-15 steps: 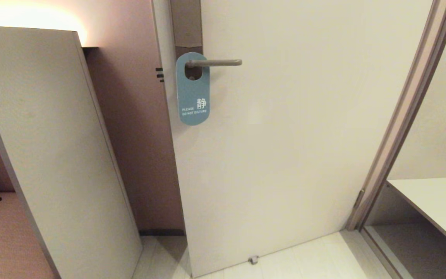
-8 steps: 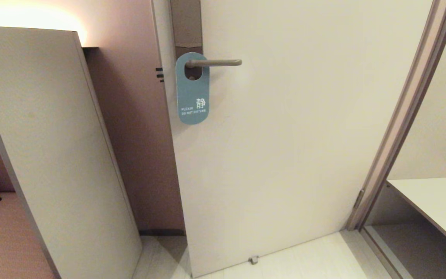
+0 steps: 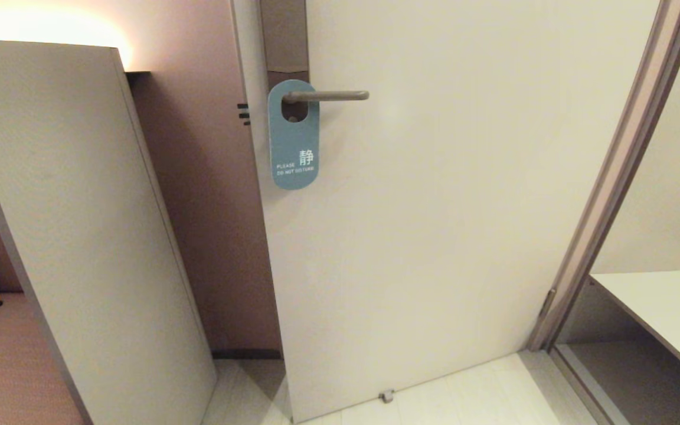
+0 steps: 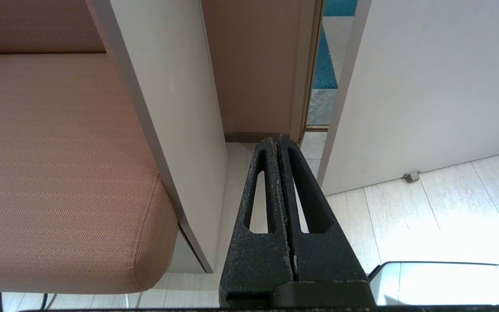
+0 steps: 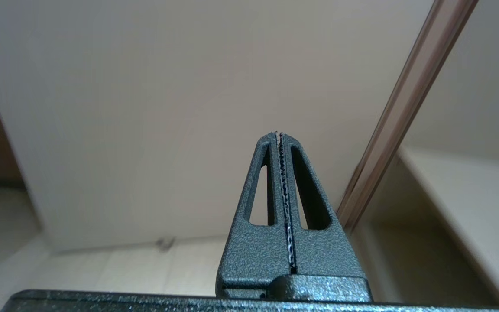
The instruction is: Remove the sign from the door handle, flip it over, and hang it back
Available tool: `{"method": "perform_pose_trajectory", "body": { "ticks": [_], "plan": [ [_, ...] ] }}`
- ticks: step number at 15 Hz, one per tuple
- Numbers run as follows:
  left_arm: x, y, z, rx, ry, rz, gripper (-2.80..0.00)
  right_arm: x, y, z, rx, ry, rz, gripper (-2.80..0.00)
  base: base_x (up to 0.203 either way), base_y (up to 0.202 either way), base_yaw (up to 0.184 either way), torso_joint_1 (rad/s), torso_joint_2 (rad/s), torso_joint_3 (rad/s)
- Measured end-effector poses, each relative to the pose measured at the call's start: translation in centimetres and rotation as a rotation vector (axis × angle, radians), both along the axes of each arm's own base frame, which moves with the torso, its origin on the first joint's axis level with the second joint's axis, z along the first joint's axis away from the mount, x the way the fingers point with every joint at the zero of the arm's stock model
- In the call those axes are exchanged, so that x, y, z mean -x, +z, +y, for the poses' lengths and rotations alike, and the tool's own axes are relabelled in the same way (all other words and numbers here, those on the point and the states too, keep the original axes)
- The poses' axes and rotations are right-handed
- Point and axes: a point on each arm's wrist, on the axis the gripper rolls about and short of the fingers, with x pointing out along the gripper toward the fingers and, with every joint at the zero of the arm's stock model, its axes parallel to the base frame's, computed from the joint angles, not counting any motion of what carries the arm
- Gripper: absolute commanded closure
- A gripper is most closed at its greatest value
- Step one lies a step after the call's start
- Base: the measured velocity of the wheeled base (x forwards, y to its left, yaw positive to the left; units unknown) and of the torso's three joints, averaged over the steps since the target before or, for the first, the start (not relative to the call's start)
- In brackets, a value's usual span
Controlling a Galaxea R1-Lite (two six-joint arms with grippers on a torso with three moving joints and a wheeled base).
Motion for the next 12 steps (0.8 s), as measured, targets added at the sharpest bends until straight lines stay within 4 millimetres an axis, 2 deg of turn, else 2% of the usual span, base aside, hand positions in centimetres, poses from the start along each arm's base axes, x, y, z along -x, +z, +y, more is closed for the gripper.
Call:
{"method": "perform_pose_trajectory", "body": {
  "ticks": [3, 12],
  "plan": [
    [0.00, 0.00, 0.00, 0.000, 0.000, 0.000, 0.00, 0.00, -0.17, -0.04, -0.063, -0.016, 0.017, 0.00, 0.000, 0.000, 0.000, 0.000, 0.00, 0.000],
    [0.00, 0.00, 0.00, 0.000, 0.000, 0.000, 0.00, 0.00, -0.18, -0.04, -0.067, -0.017, 0.018, 0.00, 0.000, 0.000, 0.000, 0.000, 0.00, 0.000]
  ]
}}
